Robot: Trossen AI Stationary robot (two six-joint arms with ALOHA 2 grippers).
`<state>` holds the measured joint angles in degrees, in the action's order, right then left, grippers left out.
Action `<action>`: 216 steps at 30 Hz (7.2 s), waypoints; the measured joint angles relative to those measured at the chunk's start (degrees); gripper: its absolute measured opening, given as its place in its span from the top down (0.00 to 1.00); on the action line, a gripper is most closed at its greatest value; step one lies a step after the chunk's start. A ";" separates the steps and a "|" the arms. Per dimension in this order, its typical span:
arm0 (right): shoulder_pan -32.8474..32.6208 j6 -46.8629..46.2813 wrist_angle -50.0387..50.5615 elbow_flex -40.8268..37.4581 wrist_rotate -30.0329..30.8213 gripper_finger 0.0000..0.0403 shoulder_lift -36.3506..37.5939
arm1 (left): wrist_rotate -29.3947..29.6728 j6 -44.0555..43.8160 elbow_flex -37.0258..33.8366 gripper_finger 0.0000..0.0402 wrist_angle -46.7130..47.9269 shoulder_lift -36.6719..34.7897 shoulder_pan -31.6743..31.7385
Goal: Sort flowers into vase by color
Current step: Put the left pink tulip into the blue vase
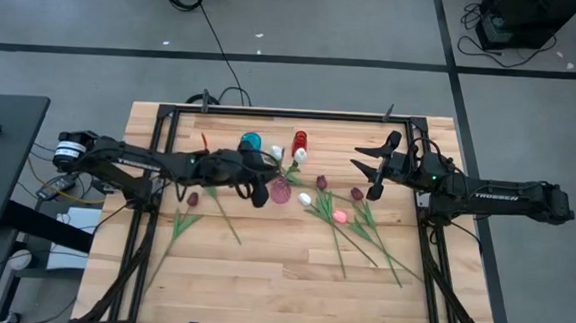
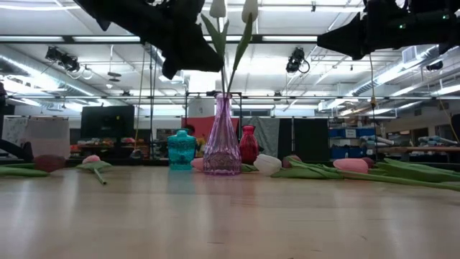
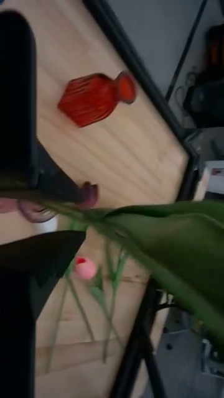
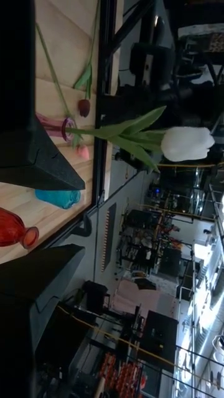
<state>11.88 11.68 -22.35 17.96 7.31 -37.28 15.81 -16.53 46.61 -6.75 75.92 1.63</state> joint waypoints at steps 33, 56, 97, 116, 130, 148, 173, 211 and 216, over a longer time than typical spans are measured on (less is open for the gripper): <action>-0.02 -0.15 0.05 0.00 -0.11 0.59 0.00 | -3.89 -71.47 -0.94 0.68 62.12 -3.14 -7.96; -0.07 -0.11 -1.18 0.00 -1.60 0.59 0.02 | -6.39 -74.20 -16.53 0.68 39.37 -3.16 -0.06; -0.07 0.26 -0.79 0.00 -1.40 0.59 0.02 | -6.77 -45.85 -2.49 0.99 51.95 -3.19 2.99; -0.07 0.48 -0.85 0.00 -1.44 0.59 0.00 | 12.37 -2.15 12.72 0.99 45.43 -3.32 15.08; -0.07 0.48 -1.22 0.00 -1.53 0.59 0.01 | -9.66 23.75 12.74 1.00 11.50 -0.66 31.22; 0.00 1.62 0.37 0.01 -0.34 0.59 0.00 | -25.53 21.15 12.72 1.00 0.33 2.53 33.64; 0.00 1.33 1.13 0.01 0.55 0.59 0.00 | -22.27 17.44 -4.49 1.00 -11.97 -4.98 32.76; -0.11 0.73 1.03 0.00 0.50 0.59 0.00 | -19.36 15.21 -16.89 1.00 -32.89 -9.60 33.25; -0.11 0.74 1.03 0.01 0.50 0.59 0.00 | -19.30 14.24 -19.94 1.00 -33.21 -9.60 32.98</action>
<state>11.77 12.43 -21.32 17.97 7.81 -37.28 -3.49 -2.29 26.67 -39.97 66.32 34.61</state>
